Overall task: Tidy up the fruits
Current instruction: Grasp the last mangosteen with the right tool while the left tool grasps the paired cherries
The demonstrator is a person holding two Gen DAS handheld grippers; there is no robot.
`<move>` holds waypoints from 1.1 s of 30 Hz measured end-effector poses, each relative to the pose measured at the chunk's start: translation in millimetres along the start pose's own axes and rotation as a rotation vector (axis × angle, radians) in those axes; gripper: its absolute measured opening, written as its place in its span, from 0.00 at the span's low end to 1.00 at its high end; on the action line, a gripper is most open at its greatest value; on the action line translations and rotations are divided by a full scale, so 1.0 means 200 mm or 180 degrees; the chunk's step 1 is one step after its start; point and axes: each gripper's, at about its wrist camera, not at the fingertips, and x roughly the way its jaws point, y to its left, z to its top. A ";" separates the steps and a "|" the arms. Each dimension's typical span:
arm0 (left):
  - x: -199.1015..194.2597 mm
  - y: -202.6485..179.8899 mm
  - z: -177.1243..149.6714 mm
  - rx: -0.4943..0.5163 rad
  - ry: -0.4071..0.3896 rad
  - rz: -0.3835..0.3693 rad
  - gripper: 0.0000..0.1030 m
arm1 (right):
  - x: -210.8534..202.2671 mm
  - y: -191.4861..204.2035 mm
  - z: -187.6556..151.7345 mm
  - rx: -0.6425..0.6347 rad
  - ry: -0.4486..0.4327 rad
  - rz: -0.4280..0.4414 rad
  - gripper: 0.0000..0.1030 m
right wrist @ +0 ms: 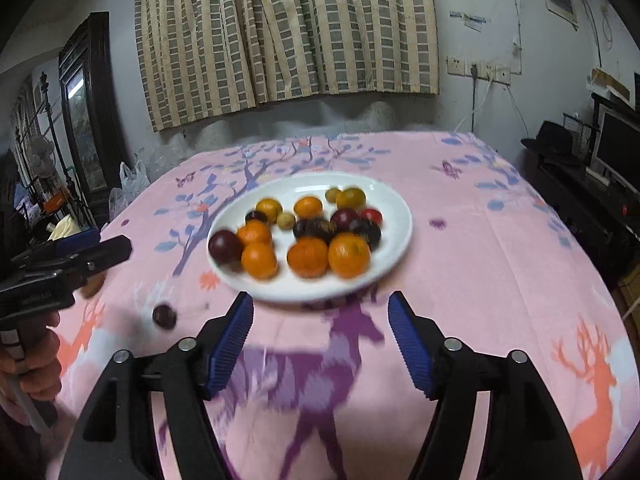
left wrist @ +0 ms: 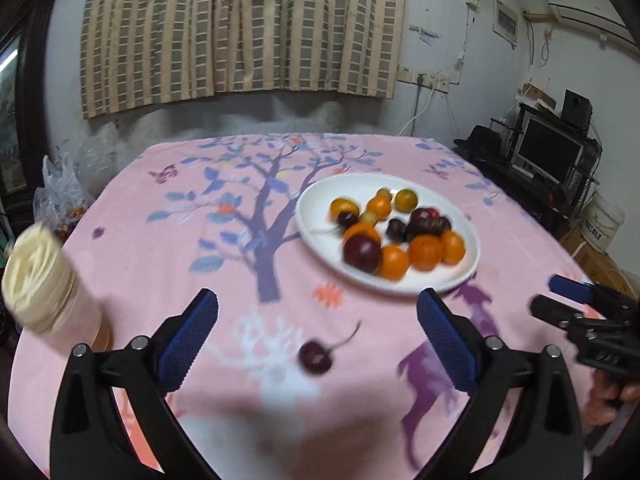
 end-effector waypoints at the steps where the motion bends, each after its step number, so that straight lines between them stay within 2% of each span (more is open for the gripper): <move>1: 0.00 0.02 -0.05 0.0014 0.0028 0.0040 0.95 | -0.01 -0.02 -0.07 0.0103 0.0204 -0.0042 0.70; 3: 0.02 0.04 -0.11 0.0066 0.0181 0.0141 0.95 | -0.05 -0.04 -0.17 0.0246 0.0367 -0.0017 0.70; 5: 0.01 0.05 -0.12 0.0070 0.0167 0.0159 0.95 | -0.09 -0.02 -0.27 0.0242 0.0440 0.0024 0.70; 7: -0.01 0.05 -0.12 0.0077 0.0138 0.0203 0.95 | -0.12 0.01 -0.33 0.0119 0.0464 -0.0078 0.70; 10: -0.03 0.04 -0.12 0.0039 0.0166 0.0089 0.95 | -0.13 0.05 -0.37 -0.0039 0.0486 -0.0231 0.70; 13: -0.05 0.04 -0.12 0.0034 0.0142 0.0093 0.95 | -0.09 0.05 -0.38 -0.0086 0.0600 -0.0332 0.68; 21: -0.05 0.12 -0.09 -0.0197 0.0174 0.0131 0.95 | -0.03 0.05 -0.42 -0.0161 0.0819 -0.0355 0.50; 22: -0.05 0.13 -0.09 -0.0221 0.0172 0.0145 0.95 | -0.03 0.06 -0.42 -0.0176 0.0814 -0.0367 0.41; 24: -0.06 0.16 -0.08 -0.0281 0.0152 0.0189 0.95 | -0.03 0.06 -0.41 -0.0178 0.0832 -0.0375 0.37; 26: -0.06 0.19 -0.08 -0.0345 0.0140 0.0219 0.95 | -0.05 0.06 -0.38 -0.0137 0.0712 -0.0289 0.37; 28: -0.05 0.22 -0.08 -0.0431 0.0155 0.0240 0.95 | -0.08 0.08 -0.30 -0.0087 0.0474 -0.0144 0.37; 29: -0.04 0.23 -0.08 -0.0452 0.0168 0.0252 0.95 | -0.08 0.08 -0.30 -0.0087 0.0474 -0.0144 0.37; 33: 0.03 0.20 -0.11 -0.0317 0.0248 0.0287 0.95 | -0.07 0.12 -0.14 0.0091 0.0010 0.0239 0.37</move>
